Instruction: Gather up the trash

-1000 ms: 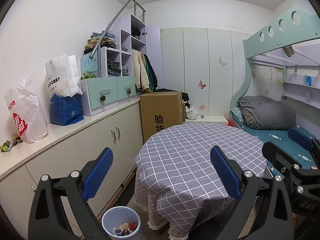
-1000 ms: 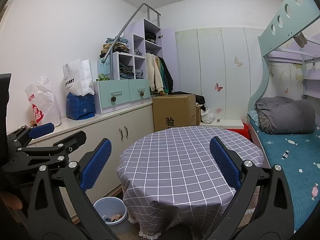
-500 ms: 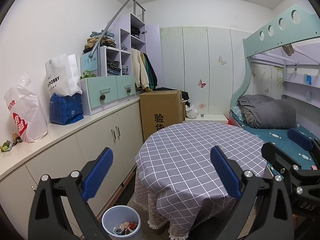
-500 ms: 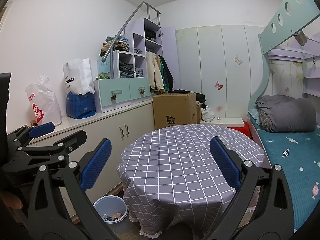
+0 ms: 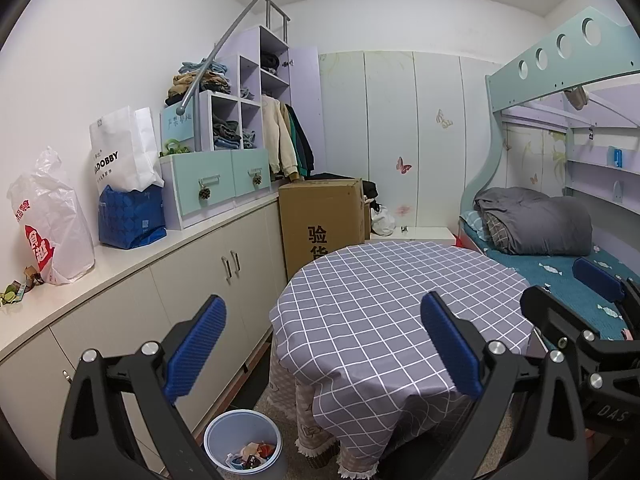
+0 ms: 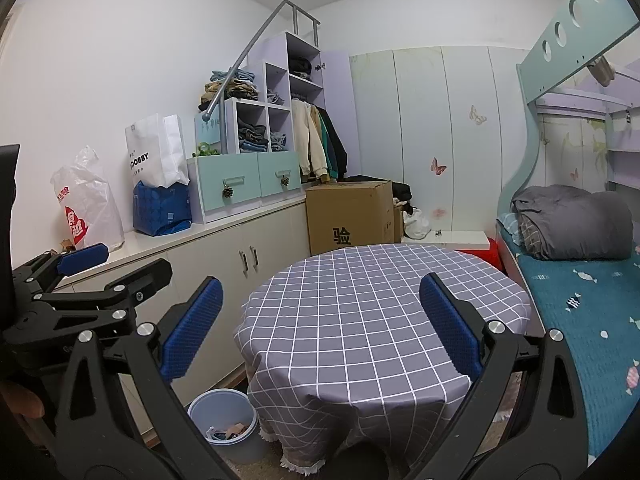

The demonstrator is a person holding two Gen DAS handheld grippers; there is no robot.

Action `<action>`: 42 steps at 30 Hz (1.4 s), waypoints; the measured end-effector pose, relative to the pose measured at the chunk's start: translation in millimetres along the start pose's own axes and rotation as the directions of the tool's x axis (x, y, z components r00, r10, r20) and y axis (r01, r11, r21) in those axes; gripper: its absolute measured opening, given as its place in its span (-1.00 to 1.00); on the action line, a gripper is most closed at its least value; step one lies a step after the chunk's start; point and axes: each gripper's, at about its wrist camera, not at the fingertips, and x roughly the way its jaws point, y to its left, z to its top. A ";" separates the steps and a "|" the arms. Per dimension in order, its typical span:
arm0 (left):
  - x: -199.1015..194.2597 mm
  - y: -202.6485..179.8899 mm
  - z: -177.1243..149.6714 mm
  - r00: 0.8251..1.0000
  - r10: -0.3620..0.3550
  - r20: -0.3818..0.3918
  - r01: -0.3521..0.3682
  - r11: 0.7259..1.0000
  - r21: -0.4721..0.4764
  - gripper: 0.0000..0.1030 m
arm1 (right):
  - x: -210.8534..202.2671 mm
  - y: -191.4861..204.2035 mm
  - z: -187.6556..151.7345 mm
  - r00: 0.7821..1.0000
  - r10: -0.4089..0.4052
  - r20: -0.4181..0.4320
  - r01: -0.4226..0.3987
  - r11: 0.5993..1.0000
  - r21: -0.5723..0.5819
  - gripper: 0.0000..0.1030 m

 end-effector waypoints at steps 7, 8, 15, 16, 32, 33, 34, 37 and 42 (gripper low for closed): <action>2.4 0.2 -2.4 1.000 -0.002 -0.004 0.002 1.000 0.002 0.86 | 1.6 -1.2 -0.4 1.000 0.002 -0.010 -0.002 1.000 0.006 0.88; 2.9 0.2 -3.3 1.000 -0.001 -0.005 0.001 1.000 0.003 0.86 | 1.6 -1.2 -0.7 1.000 0.003 -0.011 -0.002 1.000 0.007 0.88; 4.1 1.0 -5.2 1.000 -0.002 -0.009 0.002 1.000 0.003 0.86 | 1.7 -0.8 -1.1 1.000 0.002 -0.013 -0.002 1.000 0.007 0.88; 4.2 0.8 -5.6 1.000 -0.001 -0.010 0.001 1.000 0.004 0.86 | 1.6 -0.7 -1.0 1.000 0.002 -0.012 -0.002 1.000 0.007 0.88; 7.2 0.5 -6.6 1.000 -0.003 -0.018 0.003 1.000 0.009 0.86 | 4.8 -0.2 -5.4 1.000 0.009 -0.021 -0.009 1.000 0.014 0.88; 7.1 0.4 -7.3 1.000 -0.003 -0.018 0.003 1.000 0.009 0.86 | 4.6 0.4 -5.8 1.000 0.009 -0.020 -0.009 1.000 0.014 0.88; 7.2 0.3 -6.4 1.000 -0.002 -0.018 0.002 1.000 0.009 0.86 | 5.0 0.4 -5.4 1.000 0.008 -0.021 -0.008 1.000 0.013 0.88; 7.2 0.1 -6.8 1.000 -0.002 -0.019 0.003 1.000 0.011 0.86 | 4.9 1.1 -5.6 1.000 0.008 -0.022 -0.007 1.000 0.015 0.88; 8.7 0.5 -6.7 1.000 -0.002 -0.022 0.002 1.000 0.012 0.86 | 5.7 0.4 -4.8 1.000 0.008 -0.021 -0.007 1.000 0.016 0.88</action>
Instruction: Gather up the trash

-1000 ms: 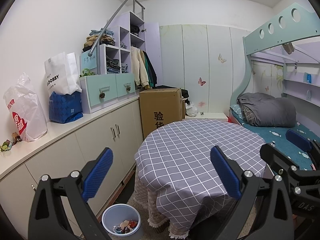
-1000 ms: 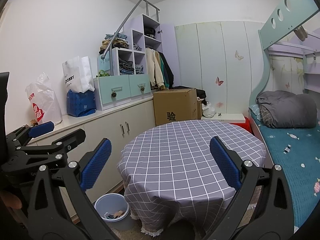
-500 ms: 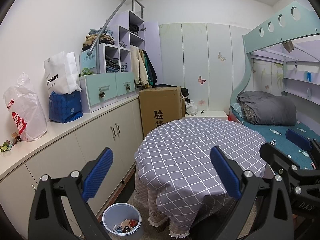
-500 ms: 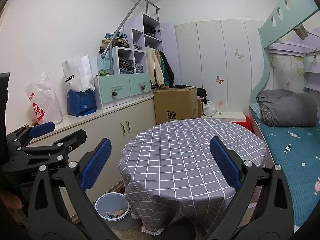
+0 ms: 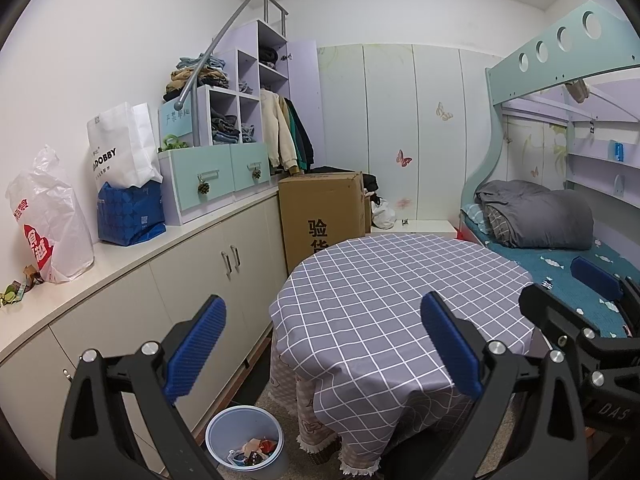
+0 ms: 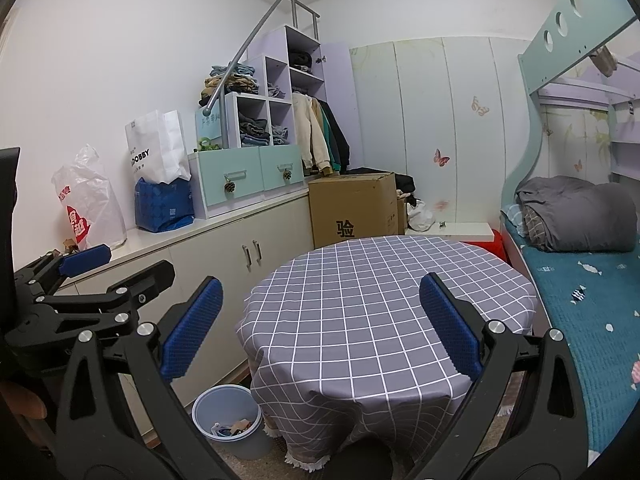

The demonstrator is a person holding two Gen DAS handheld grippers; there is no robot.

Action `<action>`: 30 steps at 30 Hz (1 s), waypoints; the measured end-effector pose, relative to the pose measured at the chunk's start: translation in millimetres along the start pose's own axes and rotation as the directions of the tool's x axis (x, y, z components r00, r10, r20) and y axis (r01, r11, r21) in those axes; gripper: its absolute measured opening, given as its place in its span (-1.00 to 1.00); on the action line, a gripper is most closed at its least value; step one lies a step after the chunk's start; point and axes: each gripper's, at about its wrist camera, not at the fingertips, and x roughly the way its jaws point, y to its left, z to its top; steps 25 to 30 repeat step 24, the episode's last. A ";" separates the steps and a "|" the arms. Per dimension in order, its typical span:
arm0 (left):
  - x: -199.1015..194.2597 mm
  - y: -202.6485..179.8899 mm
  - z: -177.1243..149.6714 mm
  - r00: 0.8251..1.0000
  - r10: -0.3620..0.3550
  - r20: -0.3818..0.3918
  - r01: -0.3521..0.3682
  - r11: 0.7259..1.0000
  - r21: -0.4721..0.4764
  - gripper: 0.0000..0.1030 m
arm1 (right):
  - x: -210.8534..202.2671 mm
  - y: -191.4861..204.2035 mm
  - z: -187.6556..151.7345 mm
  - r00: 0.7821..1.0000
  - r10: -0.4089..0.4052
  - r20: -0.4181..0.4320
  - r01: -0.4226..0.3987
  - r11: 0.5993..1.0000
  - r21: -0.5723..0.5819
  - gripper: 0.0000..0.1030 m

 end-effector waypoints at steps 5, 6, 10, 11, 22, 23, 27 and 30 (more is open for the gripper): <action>3.5 -0.6 -0.6 1.000 -0.004 -0.006 0.004 1.000 0.005 0.86 | 2.6 -3.0 0.5 1.000 0.001 -0.001 -0.001 1.000 0.003 0.88; 5.5 -1.0 -0.3 1.000 -0.004 -0.009 0.004 1.000 0.007 0.86 | 4.5 -5.2 1.0 1.000 0.003 -0.002 -0.003 1.000 0.004 0.88; 14.9 -3.5 -0.7 1.000 -0.002 -0.025 0.003 1.000 0.017 0.86 | 11.1 -6.6 -1.7 1.000 0.001 -0.011 -0.001 1.000 0.012 0.88; 17.3 -3.8 0.3 1.000 -0.001 -0.028 0.002 1.000 0.018 0.86 | 12.6 -7.8 -2.9 1.000 0.002 -0.014 -0.001 1.000 0.015 0.88; 67.2 -11.7 -6.5 0.993 0.016 -0.113 -0.012 0.999 0.032 0.86 | 57.8 -35.7 -15.3 0.996 -0.024 -0.084 0.030 0.997 0.069 0.88; 74.8 -12.7 -8.1 0.992 0.018 -0.127 -0.015 0.999 0.030 0.86 | 63.3 -40.4 -17.1 0.995 -0.031 -0.096 0.038 0.996 0.074 0.88; 82.1 -13.8 -9.5 0.990 0.021 -0.141 -0.017 0.999 0.029 0.86 | 70.4 -44.8 -19.9 0.993 -0.039 -0.111 0.047 0.996 0.078 0.88; 82.1 -13.8 -9.5 0.990 0.021 -0.141 -0.017 0.999 0.029 0.86 | 70.4 -44.8 -19.9 0.993 -0.039 -0.111 0.047 0.996 0.078 0.88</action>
